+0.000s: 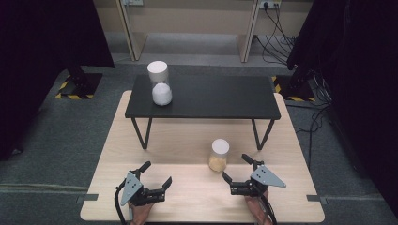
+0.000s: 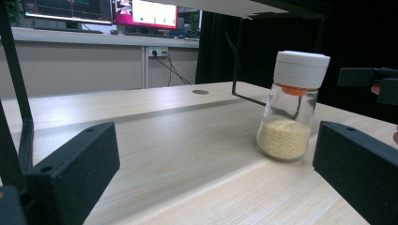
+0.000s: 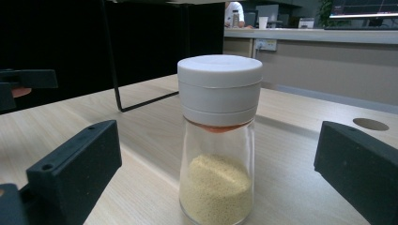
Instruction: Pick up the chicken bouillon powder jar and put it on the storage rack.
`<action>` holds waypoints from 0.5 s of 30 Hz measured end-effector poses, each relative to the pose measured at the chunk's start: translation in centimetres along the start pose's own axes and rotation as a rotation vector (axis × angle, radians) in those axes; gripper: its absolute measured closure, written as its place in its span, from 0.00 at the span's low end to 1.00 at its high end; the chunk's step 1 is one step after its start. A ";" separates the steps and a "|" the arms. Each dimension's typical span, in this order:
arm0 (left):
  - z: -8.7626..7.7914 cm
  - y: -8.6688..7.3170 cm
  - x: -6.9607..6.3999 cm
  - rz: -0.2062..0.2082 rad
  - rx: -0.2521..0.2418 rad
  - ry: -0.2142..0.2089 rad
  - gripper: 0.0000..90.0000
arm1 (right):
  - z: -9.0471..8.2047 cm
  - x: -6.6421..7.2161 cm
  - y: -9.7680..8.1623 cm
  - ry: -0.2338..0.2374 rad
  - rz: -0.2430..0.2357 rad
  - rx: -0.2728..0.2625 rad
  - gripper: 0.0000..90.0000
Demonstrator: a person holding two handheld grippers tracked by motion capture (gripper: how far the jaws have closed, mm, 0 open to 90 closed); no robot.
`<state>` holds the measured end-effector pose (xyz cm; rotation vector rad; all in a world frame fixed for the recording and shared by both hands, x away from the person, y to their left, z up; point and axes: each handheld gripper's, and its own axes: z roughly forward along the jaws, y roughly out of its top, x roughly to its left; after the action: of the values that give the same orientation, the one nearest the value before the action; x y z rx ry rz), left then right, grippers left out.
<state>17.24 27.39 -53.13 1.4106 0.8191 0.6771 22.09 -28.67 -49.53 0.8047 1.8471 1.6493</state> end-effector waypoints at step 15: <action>0.0 0.0 0.0 0.005 -0.001 -0.001 0.00 | 1.0 0.7 -0.1 -0.009 0.039 -0.023 0.01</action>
<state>17.23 27.35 -53.14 1.4125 0.8142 0.6806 22.33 -27.45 -49.69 0.8419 1.8141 1.6854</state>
